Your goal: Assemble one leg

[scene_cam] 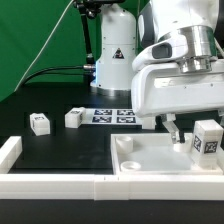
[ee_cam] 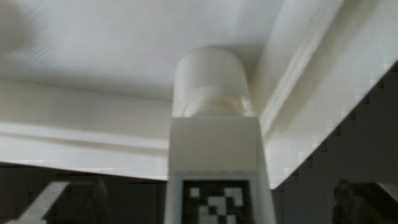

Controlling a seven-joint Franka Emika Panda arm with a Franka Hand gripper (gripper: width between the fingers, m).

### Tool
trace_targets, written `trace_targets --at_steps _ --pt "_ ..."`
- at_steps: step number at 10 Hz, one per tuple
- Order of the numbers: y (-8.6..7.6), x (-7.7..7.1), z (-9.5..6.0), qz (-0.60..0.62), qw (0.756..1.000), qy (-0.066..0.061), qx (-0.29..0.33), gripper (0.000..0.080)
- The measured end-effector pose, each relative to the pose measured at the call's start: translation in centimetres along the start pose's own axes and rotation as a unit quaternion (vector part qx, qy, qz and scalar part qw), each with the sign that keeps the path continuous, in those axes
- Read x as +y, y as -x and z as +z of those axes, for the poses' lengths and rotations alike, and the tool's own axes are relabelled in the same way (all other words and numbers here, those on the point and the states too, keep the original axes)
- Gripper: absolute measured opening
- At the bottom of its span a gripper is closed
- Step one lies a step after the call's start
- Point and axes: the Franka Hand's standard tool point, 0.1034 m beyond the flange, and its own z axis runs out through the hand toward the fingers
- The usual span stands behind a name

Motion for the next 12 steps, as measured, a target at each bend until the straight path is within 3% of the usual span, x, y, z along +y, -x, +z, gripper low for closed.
trace_targets --at_steps 2,5,8,10,12 --pt "0.0 0.0 -0.1 0.000 1.000 0.000 0.000 0.0645" --pt "-1.3 0.5 -1.8 -0.002 1.000 0.002 -0.008 0.0649" --pt "-0.8 0.2 -1.5 0.000 0.999 -0.005 -0.033 0.0649" --pt "-0.9 -0.7 -1.7 0.000 0.992 -0.027 -0.126 0.0649" --pt "0.0 -1.2 -1.8 0.002 0.973 -0.047 -0.225 0.0649"
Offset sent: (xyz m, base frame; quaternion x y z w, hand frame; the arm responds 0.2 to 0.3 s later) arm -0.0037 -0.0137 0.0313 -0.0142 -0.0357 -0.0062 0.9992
